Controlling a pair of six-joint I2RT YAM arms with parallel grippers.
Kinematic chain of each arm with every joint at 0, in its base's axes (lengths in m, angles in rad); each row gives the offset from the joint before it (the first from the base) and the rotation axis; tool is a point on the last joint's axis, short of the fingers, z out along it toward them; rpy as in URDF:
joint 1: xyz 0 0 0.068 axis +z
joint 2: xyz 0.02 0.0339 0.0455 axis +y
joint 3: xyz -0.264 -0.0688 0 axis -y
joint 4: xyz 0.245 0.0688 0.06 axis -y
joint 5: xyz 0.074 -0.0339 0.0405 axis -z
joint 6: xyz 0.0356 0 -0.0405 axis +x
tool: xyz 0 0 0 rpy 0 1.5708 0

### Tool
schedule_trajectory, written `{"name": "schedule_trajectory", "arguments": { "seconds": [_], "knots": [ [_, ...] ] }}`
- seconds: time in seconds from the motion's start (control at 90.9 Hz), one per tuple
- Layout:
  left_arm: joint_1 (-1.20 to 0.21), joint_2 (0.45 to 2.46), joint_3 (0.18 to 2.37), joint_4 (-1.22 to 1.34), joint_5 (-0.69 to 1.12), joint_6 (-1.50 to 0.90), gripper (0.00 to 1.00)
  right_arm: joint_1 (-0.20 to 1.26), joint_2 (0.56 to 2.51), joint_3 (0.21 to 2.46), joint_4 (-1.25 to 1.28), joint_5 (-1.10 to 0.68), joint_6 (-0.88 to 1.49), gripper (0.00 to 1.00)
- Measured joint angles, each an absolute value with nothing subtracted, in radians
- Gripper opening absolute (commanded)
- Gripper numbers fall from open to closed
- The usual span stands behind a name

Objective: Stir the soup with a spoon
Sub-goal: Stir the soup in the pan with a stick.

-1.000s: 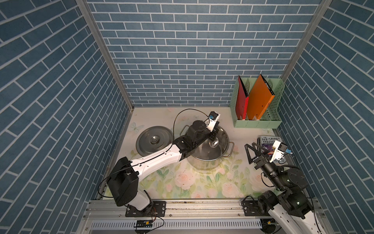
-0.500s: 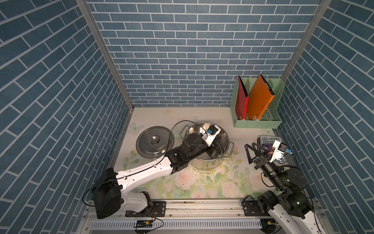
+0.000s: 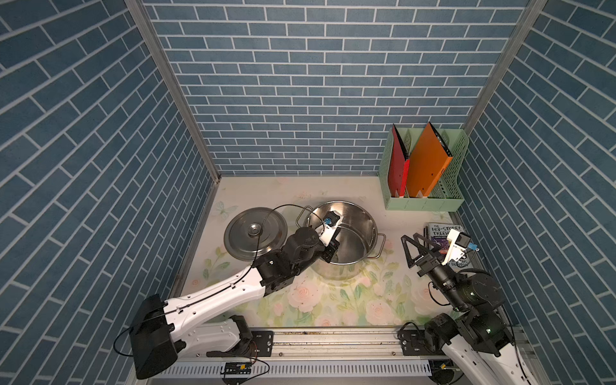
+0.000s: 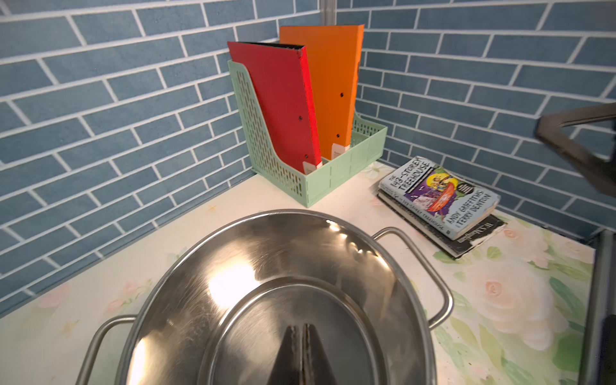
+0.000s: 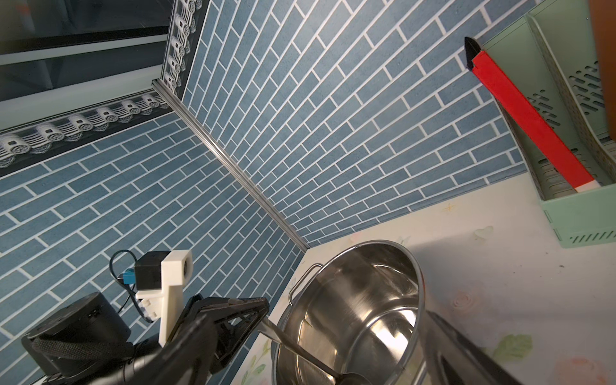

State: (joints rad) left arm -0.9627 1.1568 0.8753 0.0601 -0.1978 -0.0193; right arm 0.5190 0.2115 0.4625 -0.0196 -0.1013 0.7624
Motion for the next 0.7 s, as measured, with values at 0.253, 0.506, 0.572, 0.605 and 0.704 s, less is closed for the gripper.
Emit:
{"name": "schedule_trajectory", "arguments": {
  "seconds": [0.253,0.506,0.572,0.605,0.704],
  "knots": [
    [-0.870,1.215,0.940,0.017,-0.324,-0.017,0.00,0.519,0.210,0.462,-0.020,-0.101,0.762,0.99],
    [-0.801,1.353,1.047,0.064,-0.321,-0.006,0.00,0.519,0.200,0.462,-0.024,-0.100,0.762,0.99],
    [-0.797,1.401,1.076,0.087,-0.296,-0.002,0.00,0.519,0.197,0.462,-0.029,-0.100,0.762,0.99],
    [-0.797,1.424,1.092,0.096,-0.283,-0.002,0.00,0.519,0.196,0.462,-0.031,-0.099,0.762,0.99],
    [-0.797,1.492,1.145,0.128,-0.225,0.001,0.00,0.519,0.193,0.462,-0.039,-0.097,0.762,0.99]
  ]
}}
